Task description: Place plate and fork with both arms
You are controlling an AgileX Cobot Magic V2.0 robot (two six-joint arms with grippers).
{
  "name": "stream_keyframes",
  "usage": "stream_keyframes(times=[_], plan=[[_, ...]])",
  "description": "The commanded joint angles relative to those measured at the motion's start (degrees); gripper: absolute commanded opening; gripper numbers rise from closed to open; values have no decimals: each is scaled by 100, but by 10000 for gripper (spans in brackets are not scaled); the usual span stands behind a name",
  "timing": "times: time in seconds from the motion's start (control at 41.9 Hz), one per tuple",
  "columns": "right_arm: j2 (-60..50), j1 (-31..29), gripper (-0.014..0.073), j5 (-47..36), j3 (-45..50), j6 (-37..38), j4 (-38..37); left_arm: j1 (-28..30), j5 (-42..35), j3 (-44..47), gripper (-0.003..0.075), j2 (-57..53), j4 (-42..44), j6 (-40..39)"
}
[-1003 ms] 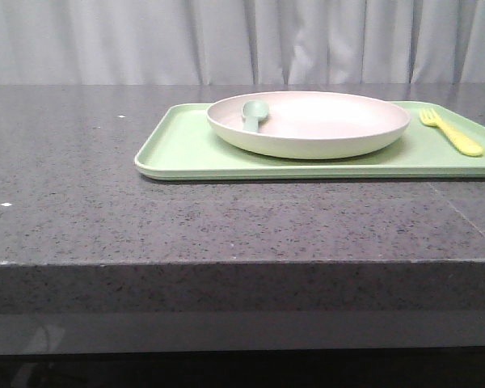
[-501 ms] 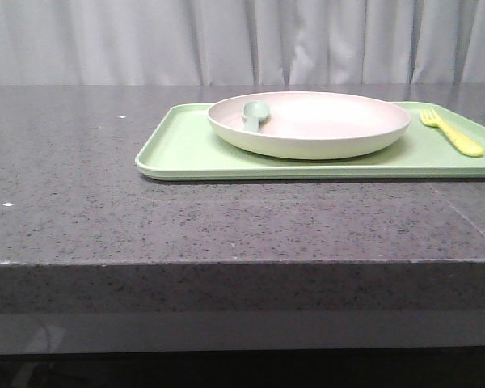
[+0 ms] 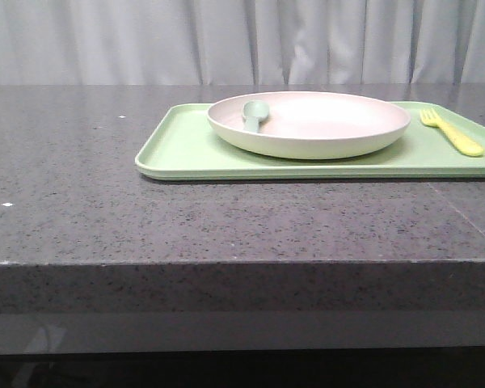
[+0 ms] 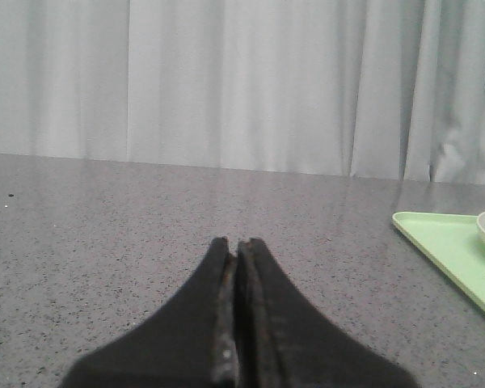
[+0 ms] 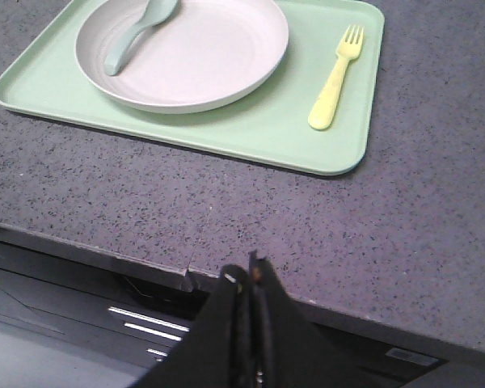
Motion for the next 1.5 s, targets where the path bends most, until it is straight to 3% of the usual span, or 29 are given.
stream_keyframes(times=[0.0, 0.215, 0.525, 0.74, 1.051, 1.48], plan=[[62, -13, -88, -405, -121, -54, -53, 12, -506, 55, -20, -129, -43, -39], [-75, -96, -88, -660, 111, -54, -169, 12, -506, 55, -20, -129, -43, -39], [-1319, -1111, -88, -4430, 2655, -54, -164, 12, -506, 55, -20, -129, -43, -39], [-2233, -1175, -88, -5984, 4119, -54, -164, 12, -506, 55, -20, -129, -43, -39], [-2438, -1475, -88, -6100, 4424, -54, -164, 12, -506, 55, -20, -129, -43, -39], [-2438, -1369, -88, -6100, 4424, -54, -164, 12, -506, 55, -20, -129, -43, -39]])
